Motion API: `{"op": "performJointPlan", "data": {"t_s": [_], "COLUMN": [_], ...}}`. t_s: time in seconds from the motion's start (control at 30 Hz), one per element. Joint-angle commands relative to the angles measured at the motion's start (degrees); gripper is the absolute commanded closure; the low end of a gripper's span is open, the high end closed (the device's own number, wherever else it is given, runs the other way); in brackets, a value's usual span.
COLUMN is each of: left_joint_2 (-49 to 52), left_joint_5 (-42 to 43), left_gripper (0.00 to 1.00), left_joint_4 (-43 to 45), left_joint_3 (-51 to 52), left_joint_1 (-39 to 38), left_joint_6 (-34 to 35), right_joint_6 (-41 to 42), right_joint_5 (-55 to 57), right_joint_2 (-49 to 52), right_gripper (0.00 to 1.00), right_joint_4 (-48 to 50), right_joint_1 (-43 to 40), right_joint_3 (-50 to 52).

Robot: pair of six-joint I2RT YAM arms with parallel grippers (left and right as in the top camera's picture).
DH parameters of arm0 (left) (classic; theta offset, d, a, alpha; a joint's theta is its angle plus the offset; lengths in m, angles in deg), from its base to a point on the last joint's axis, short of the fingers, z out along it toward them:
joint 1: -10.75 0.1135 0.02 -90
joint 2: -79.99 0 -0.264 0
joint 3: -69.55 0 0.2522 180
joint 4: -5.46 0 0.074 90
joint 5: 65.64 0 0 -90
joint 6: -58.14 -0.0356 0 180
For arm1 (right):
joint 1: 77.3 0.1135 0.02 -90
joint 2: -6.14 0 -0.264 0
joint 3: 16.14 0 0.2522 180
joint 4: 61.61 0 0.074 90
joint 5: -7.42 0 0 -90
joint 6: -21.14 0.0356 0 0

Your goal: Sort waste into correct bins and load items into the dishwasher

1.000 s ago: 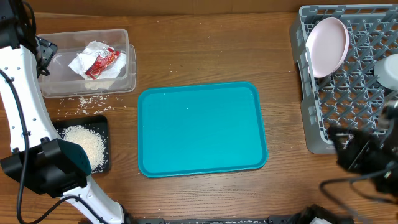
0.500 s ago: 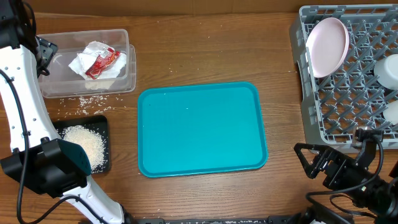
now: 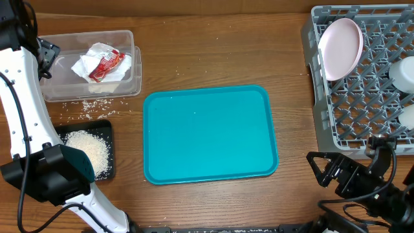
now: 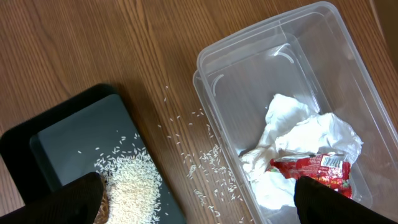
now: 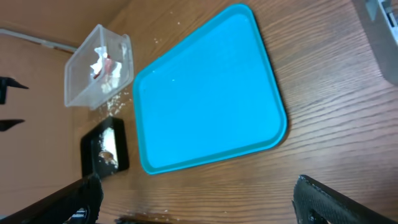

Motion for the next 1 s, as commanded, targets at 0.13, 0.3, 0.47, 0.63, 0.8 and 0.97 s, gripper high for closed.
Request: {"op": "performJointPlan", "data": {"t_s": [0.13,0.3,0.47,0.63,0.8,0.97], "left_joint_2": [-1.66,-1.66,-1.66,-1.66,-1.66,-1.66], "left_joint_5": [-0.74,-0.74,-0.74,-0.74,-0.74,-0.74], "left_gripper": [0.00,0.00,0.00,0.00,0.00,0.00], "left_joint_4": [-0.04,-0.02,-0.02,-0.04,-0.04,-0.04], "left_joint_3": [0.20,0.20,0.20,0.20,0.20,0.20], "left_joint_1": [-0.39,-0.39,-0.39,-0.39,-0.39,-0.39], "left_joint_6": [1.16,1.16,1.16,1.16,1.16,1.18], "right_joint_6": [-0.63,-0.61,-0.59,-0.61,-0.59,-0.59], "right_joint_5": [0.17,-5.81,-8.59,-8.52,-8.50,-7.28], "right_joint_2": [-3.58,-12.17,-19.82,-27.47,-32.17,-36.63], "right_gripper": [0.00,0.00,0.00,0.00,0.00,0.00], "right_joint_4": [13.42,34.42,53.31,73.55,86.07,95.21], "right_joint_1": [11.26,20.68,25.73,30.45,31.85,32.00], "right_joint_3": [9.68,22.95,33.86,45.68,54.14,60.96]}}
